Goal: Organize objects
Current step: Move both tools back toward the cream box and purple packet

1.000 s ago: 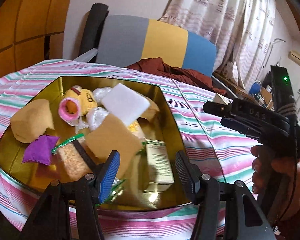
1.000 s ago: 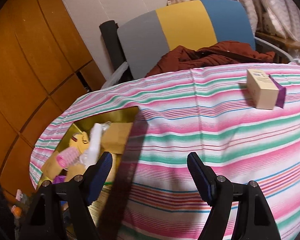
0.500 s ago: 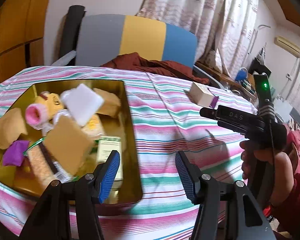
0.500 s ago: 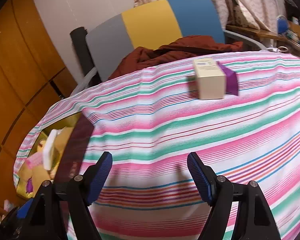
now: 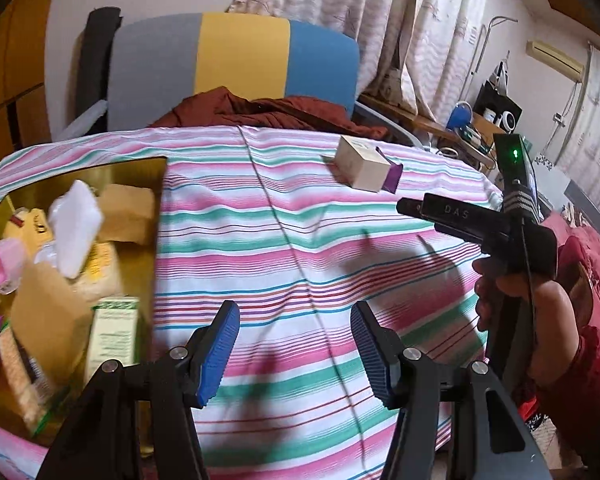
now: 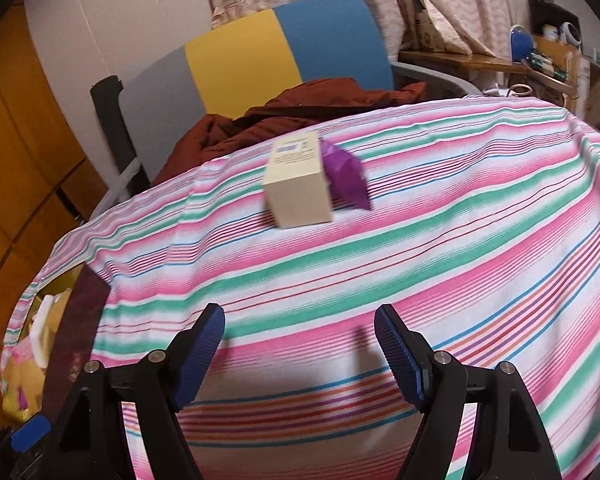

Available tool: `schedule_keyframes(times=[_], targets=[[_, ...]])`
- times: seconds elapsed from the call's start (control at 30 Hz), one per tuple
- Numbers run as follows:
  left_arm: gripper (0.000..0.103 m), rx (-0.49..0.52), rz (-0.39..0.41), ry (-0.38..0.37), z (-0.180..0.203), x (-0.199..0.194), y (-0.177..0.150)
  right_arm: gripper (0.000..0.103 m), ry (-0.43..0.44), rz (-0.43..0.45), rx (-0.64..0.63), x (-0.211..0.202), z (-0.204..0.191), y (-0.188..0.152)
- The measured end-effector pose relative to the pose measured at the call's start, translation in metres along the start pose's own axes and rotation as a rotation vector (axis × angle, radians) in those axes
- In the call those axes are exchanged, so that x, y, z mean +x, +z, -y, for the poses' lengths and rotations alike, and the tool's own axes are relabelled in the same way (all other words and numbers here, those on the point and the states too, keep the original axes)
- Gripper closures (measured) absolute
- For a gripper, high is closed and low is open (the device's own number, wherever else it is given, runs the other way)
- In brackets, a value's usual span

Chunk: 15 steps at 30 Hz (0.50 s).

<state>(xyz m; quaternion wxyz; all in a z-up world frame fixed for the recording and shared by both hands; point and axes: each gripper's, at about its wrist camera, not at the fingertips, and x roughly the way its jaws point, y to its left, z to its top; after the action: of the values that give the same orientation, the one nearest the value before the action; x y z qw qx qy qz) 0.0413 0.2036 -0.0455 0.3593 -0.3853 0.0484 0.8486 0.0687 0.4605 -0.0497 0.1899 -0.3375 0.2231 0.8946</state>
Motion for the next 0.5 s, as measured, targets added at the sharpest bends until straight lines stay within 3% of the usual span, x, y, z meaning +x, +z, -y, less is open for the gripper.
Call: schedule_keyframes(times=[0.5], targets=[[0.044, -0.008, -0.087, -0.028, 0.02, 0.036, 0.006, 0.024, -0.102, 0.008, -0.089, 0.033, 0.037, 0.053]])
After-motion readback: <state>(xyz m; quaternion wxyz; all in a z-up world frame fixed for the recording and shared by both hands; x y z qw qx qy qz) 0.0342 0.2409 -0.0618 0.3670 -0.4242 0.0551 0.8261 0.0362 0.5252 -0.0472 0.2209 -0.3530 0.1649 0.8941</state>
